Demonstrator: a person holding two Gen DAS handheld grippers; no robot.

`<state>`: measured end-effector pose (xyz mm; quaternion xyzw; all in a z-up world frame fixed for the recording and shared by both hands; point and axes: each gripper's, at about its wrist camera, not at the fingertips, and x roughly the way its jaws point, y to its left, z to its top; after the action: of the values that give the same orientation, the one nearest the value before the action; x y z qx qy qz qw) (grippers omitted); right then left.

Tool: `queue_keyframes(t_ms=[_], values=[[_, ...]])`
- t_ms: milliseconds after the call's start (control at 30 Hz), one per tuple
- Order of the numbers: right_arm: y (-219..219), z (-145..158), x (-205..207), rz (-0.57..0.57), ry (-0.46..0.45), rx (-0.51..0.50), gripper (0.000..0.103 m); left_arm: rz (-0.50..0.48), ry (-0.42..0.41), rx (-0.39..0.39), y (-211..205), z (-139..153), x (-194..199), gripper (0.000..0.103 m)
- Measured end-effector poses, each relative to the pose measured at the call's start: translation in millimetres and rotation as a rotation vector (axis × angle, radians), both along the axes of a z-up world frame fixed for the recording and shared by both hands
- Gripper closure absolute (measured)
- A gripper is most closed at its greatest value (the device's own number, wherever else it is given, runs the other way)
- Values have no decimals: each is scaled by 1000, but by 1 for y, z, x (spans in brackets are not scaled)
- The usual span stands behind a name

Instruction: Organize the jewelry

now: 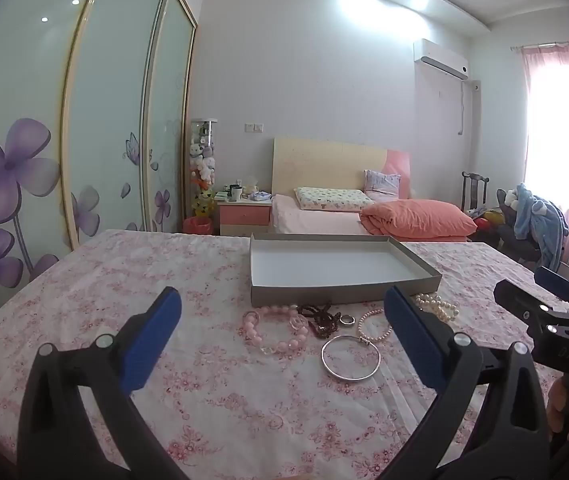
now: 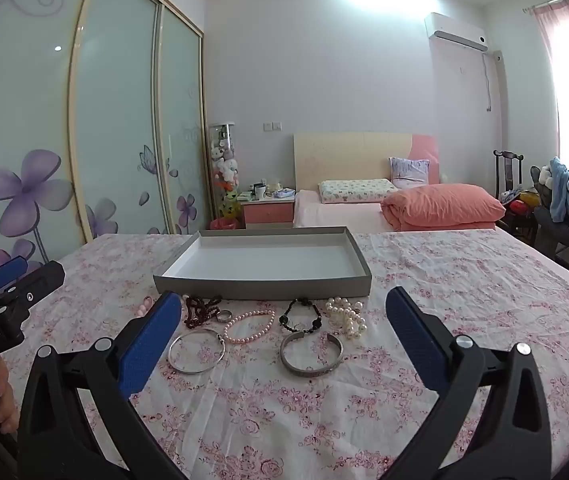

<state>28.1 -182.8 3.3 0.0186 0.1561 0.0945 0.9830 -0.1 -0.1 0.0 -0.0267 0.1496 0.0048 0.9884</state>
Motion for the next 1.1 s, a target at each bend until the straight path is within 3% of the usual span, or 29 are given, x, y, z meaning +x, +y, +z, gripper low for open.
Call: queue_keyframes(t_ms=[1100], values=[[-1,0,0,0,3,3,2,-2,11,-7,0,0,0,4]])
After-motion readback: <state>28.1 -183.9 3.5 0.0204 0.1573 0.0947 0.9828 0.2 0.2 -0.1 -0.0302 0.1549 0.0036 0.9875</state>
